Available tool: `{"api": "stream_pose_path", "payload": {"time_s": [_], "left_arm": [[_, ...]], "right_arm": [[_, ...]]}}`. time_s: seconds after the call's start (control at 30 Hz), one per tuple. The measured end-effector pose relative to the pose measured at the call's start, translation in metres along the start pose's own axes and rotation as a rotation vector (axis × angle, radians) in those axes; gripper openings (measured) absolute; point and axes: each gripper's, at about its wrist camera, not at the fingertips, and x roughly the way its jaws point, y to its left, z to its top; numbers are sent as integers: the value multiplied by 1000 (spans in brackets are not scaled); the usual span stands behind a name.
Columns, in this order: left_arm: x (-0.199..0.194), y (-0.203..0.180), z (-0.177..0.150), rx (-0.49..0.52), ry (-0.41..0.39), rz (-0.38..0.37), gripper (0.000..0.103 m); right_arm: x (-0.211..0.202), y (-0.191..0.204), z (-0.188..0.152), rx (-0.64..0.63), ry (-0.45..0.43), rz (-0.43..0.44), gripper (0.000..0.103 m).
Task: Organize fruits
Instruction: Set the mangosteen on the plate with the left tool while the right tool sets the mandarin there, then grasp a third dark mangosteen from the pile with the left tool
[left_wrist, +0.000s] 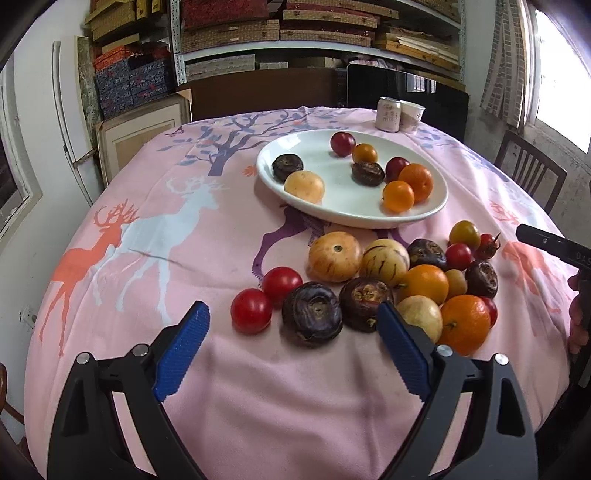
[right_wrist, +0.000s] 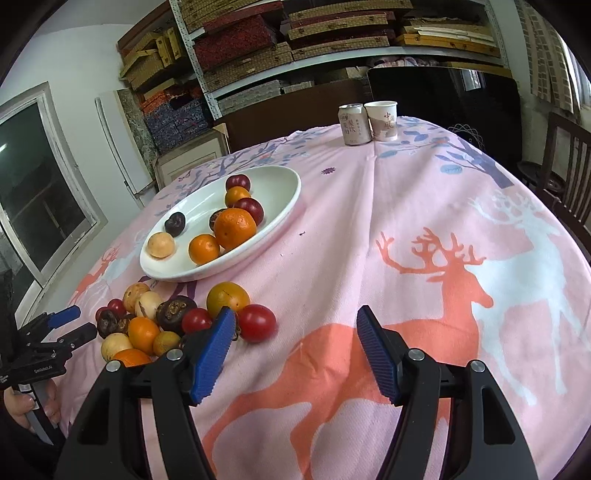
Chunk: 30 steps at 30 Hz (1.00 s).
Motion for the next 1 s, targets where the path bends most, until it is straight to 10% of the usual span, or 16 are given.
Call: {"api": "stream_pose_path", "payload": {"time_s": [0.13,0.23,1.0], "left_arm": [[5,0,-3,2,19,10,87],[13,-8,-5,35,48,-3,60],[19,-13,-2,85,57,-16,36]], "right_arm": [[-1,1,-2,-15,0,-1,69],[-1,1,-2,-18,-1,3,69],[4,-9,-2,27,19,40,69]]}}
